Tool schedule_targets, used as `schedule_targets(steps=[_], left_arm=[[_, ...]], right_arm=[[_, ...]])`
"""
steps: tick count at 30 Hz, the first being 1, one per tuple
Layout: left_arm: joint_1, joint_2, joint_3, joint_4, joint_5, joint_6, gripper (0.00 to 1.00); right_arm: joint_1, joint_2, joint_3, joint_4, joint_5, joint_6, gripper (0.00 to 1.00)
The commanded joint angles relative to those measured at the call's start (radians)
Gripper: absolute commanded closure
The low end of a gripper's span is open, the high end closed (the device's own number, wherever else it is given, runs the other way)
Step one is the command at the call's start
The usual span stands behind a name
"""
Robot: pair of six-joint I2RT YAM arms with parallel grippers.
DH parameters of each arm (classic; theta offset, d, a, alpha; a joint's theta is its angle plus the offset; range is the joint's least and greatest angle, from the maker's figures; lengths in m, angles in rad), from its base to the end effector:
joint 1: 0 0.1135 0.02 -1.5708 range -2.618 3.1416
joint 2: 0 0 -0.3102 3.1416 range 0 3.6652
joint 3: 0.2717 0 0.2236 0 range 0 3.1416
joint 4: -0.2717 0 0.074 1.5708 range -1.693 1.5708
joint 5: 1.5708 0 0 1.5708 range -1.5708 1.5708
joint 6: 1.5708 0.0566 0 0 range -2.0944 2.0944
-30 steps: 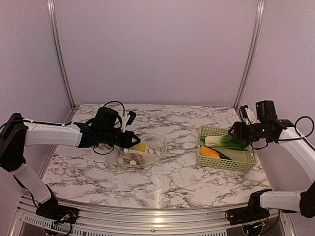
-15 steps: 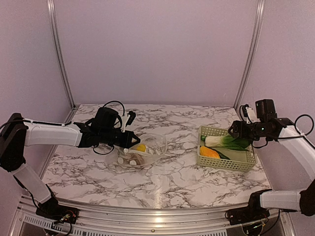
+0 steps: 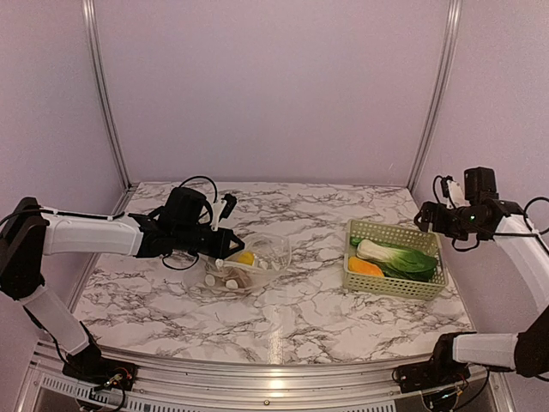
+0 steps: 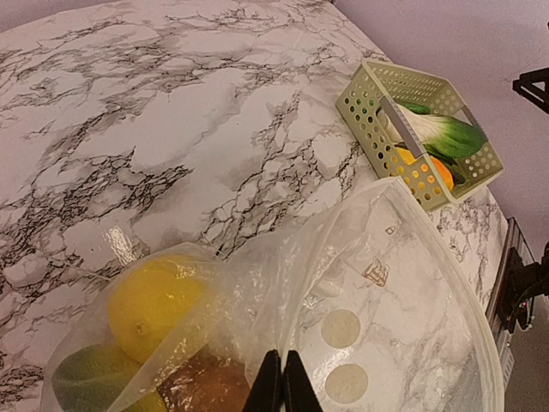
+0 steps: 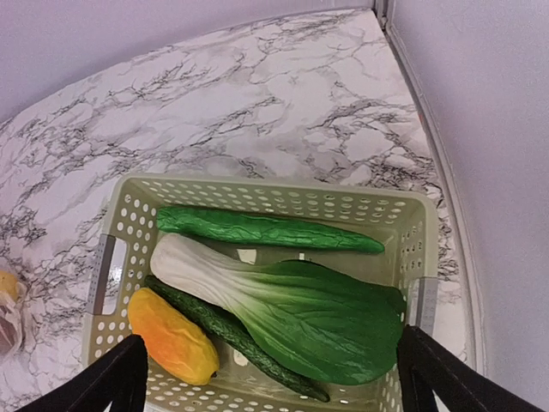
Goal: Open the zip-top bag and remove the fake food
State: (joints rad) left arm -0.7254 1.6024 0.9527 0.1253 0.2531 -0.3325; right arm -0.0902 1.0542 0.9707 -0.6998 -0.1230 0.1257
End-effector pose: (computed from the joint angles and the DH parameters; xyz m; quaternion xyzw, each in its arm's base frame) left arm 0.2518 -0.2422 0.2765 0.2296 0.8305 -0.3445 0.3727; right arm 0.1786 -0.0092 0.3332 0.0759 0.9189 0.0635 0.3819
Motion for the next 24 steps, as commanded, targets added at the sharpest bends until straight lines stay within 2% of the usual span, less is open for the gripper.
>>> schedule_targets(steps=[1, 4, 11, 16, 24], left_arm=[[0.007, -0.017, 0.014, -0.026, -0.003, 0.012, 1.00], [0.007, -0.022, 0.013, -0.034, -0.001, 0.013, 1.00], [0.007, -0.035, 0.008, -0.037, 0.014, 0.009, 1.00], [0.006, -0.046, 0.004, -0.034, 0.026, 0.000, 1.00], [0.000, -0.086, 0.002, -0.028, 0.033, 0.007, 1.00]], right_arm=[[-0.003, 0.007, 0.035, 0.040, -0.200, -0.040, 0.05], [0.043, 0.034, 0.045, 0.062, -0.249, -0.050, 0.11], [0.254, 0.080, 0.046, 0.213, -0.315, 0.017, 0.18], [0.454, 0.150, 0.057, 0.341, -0.294, 0.074, 0.21], [0.736, 0.365, 0.163, 0.502, -0.237, 0.083, 0.26]])
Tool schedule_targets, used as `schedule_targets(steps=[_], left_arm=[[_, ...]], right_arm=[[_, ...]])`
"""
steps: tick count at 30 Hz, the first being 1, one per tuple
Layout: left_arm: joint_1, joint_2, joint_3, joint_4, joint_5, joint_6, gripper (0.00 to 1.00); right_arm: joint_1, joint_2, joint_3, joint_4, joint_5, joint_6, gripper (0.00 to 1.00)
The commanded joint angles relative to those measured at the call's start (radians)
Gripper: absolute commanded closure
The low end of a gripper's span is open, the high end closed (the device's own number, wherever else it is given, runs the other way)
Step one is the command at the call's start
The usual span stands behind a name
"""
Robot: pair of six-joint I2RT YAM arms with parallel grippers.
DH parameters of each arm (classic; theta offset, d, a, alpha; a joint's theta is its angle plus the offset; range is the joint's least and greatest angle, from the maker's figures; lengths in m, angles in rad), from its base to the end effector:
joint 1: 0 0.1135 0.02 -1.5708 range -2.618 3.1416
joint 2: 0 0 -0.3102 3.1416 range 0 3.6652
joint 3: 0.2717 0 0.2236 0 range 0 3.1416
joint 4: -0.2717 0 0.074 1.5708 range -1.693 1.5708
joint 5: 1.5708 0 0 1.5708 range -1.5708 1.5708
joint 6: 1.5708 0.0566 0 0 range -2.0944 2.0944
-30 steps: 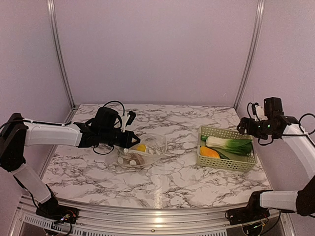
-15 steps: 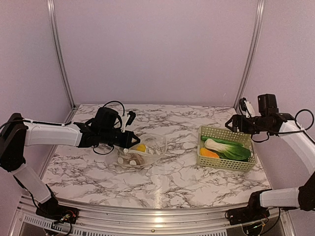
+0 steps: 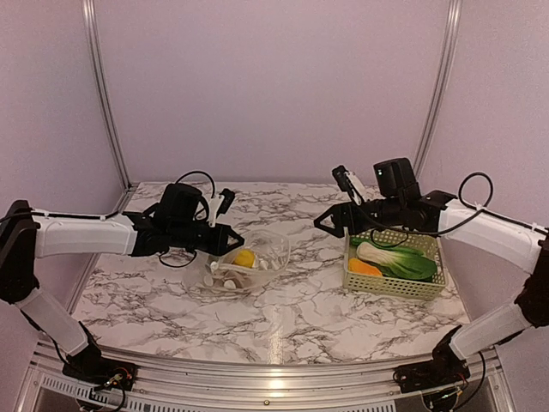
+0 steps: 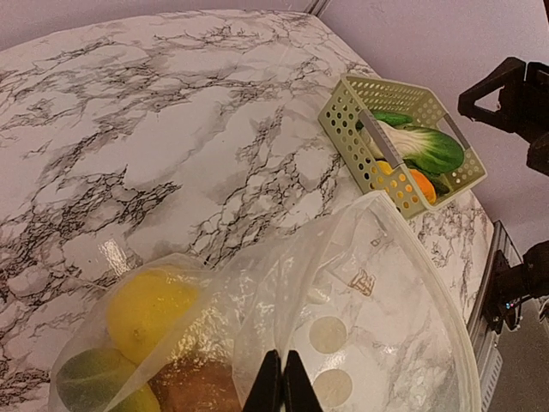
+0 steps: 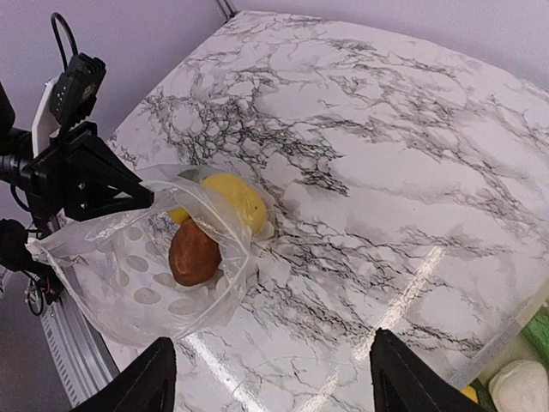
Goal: Open the zip-top bag and remove the fake food
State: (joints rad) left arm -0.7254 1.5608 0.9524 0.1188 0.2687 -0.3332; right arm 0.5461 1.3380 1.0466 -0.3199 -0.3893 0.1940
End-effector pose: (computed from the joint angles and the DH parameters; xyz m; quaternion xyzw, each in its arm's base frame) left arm 0.2455 -0.2377 0.2894 0.2332 0.8200 -0.3567 0.3822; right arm 0.2243 0.1614 0.3384 -0.2403 0.8413 0.3237 0.3601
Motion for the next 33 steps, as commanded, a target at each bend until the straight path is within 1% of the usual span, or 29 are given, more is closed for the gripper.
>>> schedule_targets(steps=[1, 7, 8, 11, 15, 18, 20, 27, 33], left_arm=[[-0.003, -0.048, 0.002, -0.021, 0.019, 0.008, 1.00], [-0.003, -0.056, -0.013, -0.012, 0.021, -0.008, 1.00], [-0.002, -0.057, -0.013, -0.012, 0.021, -0.011, 1.00], [0.006, -0.065, -0.017, -0.008, 0.021, -0.030, 1.00], [0.026, -0.077, -0.027, 0.015, 0.021, -0.062, 1.00], [0.039, -0.078, -0.031, 0.026, 0.028, -0.079, 1.00], [0.050, -0.075, -0.038, 0.044, 0.039, -0.097, 1.00], [0.101, -0.053, -0.083, 0.125, 0.075, -0.184, 1.00], [0.122, -0.024, -0.116, 0.184, 0.124, -0.235, 1.00]], right_arm=[[0.130, 0.114, 0.112, 0.134, 0.039, 0.008, 0.26], [0.277, 0.309, 0.242, 0.186, 0.094, -0.072, 0.29], [0.291, 0.336, 0.256, 0.196, 0.099, -0.079, 0.31], [0.329, 0.414, 0.290, 0.221, 0.100, -0.103, 0.41], [0.373, 0.490, 0.301, 0.251, 0.130, -0.141, 0.47], [0.400, 0.517, 0.273, 0.305, 0.143, -0.150, 0.52], [0.415, 0.543, 0.267, 0.338, 0.150, -0.160, 0.52], [0.435, 0.683, 0.332, 0.324, 0.175, -0.191, 0.52], [0.445, 0.731, 0.332, 0.357, 0.172, -0.248, 0.50]])
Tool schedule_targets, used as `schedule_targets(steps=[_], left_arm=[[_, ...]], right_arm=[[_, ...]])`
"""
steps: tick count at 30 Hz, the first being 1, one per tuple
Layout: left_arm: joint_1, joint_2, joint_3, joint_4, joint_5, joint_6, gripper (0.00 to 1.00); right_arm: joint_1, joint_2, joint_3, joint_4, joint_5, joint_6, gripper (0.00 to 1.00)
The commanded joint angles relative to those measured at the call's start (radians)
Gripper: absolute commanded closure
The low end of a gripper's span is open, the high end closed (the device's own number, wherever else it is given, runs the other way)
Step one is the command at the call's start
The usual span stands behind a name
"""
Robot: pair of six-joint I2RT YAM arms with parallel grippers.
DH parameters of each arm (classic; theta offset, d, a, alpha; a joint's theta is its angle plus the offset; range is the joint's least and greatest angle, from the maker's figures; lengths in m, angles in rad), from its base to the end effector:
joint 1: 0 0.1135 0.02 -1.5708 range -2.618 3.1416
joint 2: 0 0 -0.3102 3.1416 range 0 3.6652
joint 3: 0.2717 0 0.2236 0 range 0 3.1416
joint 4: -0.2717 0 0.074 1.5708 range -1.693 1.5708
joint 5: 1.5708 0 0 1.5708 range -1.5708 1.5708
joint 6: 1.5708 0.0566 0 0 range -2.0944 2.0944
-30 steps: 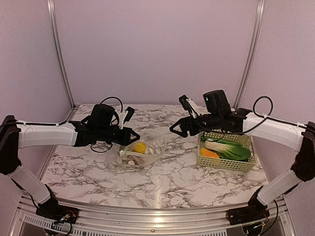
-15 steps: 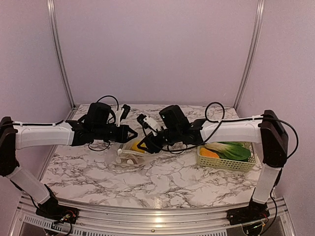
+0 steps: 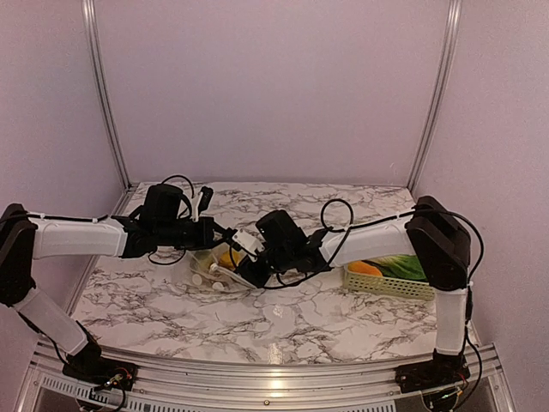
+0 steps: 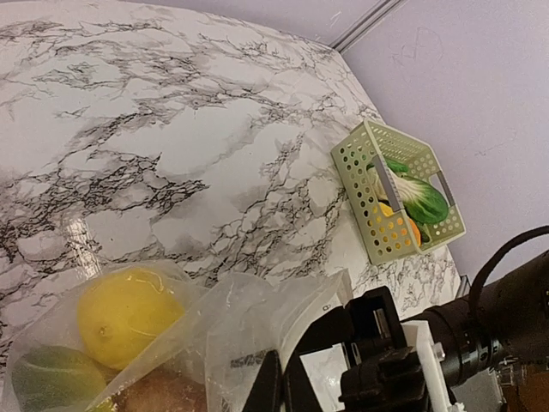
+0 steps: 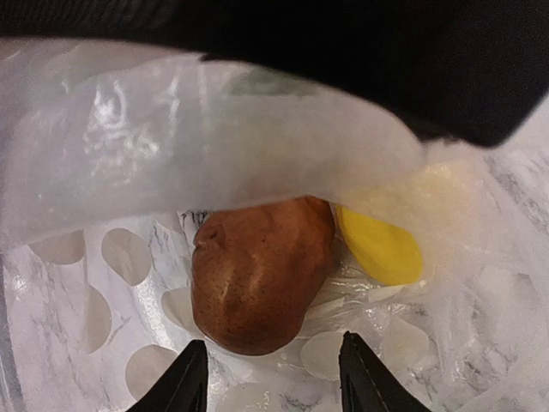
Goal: Open the zip-top bag and remove the fake food
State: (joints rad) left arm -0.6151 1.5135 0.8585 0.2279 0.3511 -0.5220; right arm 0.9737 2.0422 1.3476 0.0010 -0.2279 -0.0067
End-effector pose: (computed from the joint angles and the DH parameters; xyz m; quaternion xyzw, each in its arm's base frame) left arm 0.2545 -0.2036 0.2869 0.1330 0.8227 -0.4107 0.3700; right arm 0.2503 0.3910 0.2155 -0.4661 0.7708 0.2873 0.3257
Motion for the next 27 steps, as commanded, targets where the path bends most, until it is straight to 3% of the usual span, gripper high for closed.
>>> schedule_targets(steps=[1, 8, 16, 27], left_arm=[[0.012, 0.026, -0.029, 0.082, 0.045, -0.051, 1.00], [0.015, 0.042, -0.058, 0.109, 0.057, -0.072, 1.00], [0.008, 0.022, -0.066, 0.115, 0.090, -0.060, 1.00], [0.008, 0.020, -0.055, 0.054, 0.046, -0.067, 1.00]], right_arm=[[0.019, 0.034, 0.029, 0.046, 0.011, -0.052, 0.50], [0.024, 0.068, 0.022, 0.079, 0.028, -0.053, 0.50], [0.024, -0.007, -0.218, 0.241, 0.052, -0.060, 0.49], [0.025, -0.072, -0.322, 0.259, 0.059, -0.070, 0.56]])
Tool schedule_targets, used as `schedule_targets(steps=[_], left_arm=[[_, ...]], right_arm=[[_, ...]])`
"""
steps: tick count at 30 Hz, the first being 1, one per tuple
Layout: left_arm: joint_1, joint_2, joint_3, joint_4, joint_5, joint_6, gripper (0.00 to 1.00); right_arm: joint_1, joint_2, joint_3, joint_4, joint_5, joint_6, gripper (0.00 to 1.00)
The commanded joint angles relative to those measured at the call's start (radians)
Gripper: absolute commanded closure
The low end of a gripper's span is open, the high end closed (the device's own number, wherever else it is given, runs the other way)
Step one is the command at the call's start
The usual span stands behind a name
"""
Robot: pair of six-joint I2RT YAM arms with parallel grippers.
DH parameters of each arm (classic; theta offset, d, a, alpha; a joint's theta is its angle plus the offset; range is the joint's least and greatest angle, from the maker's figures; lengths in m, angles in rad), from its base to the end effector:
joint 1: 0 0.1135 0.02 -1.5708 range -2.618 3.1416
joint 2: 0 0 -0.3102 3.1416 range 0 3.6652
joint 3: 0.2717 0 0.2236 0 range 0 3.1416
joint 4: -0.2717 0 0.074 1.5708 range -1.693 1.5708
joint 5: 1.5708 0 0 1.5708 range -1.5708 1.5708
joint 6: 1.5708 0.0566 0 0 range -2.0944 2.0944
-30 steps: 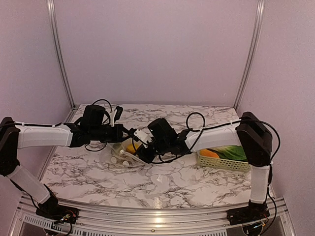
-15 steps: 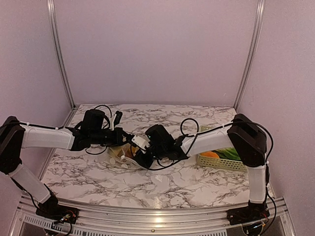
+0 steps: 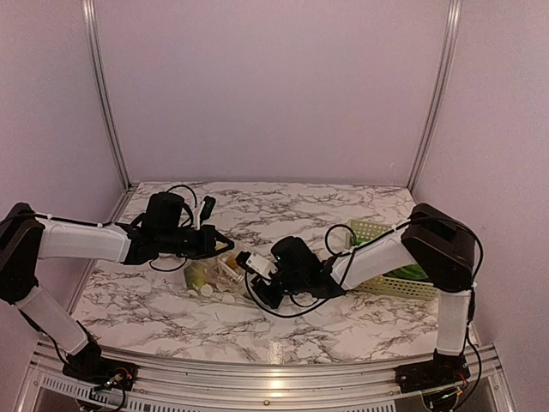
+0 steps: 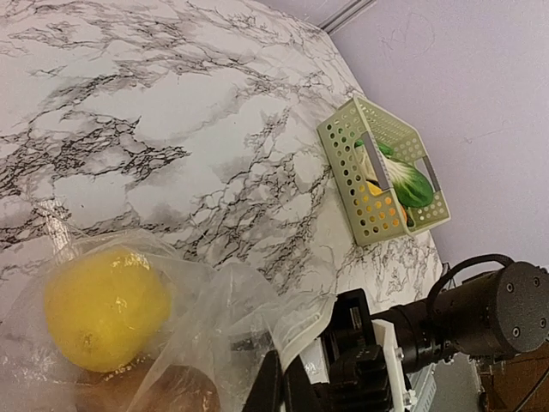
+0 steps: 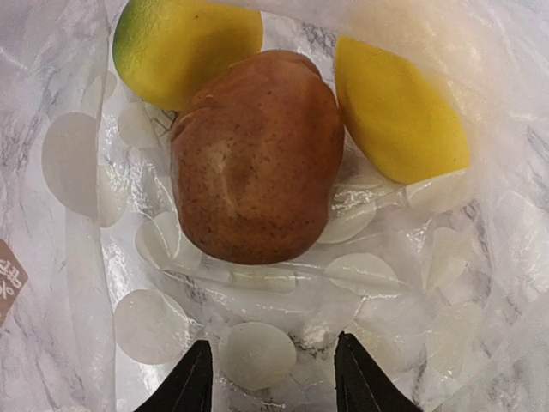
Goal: Open the zip-top bag and remove the fake food
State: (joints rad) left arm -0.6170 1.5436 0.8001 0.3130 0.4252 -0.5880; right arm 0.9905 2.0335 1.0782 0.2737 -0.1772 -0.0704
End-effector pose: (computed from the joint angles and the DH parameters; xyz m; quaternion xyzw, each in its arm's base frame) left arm 0.2514 -0.2070 0.2696 0.1258 0.8211 -0.4453 0.3340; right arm 0.2288 0.3672 0.1681 -0.4878 0.7564 0.2618 0.3484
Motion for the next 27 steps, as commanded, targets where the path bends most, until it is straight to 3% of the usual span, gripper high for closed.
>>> schedule_targets(steps=[1, 6, 11, 27], left_arm=[[0.008, -0.018, 0.005, -0.044, -0.021, -0.004, 1.00], [-0.003, -0.071, 0.000, -0.070, 0.007, -0.020, 1.00], [-0.009, -0.085, -0.031, -0.015, 0.022, -0.053, 1.00], [-0.002, 0.032, -0.141, 0.223, 0.066, -0.172, 1.00]], right_arm=[[0.007, -0.090, -0.078, -0.007, 0.010, -0.006, 0.57], [0.008, -0.223, -0.210, 0.011, 0.018, -0.004, 0.58], [0.009, -0.316, -0.235, 0.018, 0.002, -0.009, 0.58], [0.017, -0.187, 0.043, -0.064, -0.022, -0.074, 0.58]])
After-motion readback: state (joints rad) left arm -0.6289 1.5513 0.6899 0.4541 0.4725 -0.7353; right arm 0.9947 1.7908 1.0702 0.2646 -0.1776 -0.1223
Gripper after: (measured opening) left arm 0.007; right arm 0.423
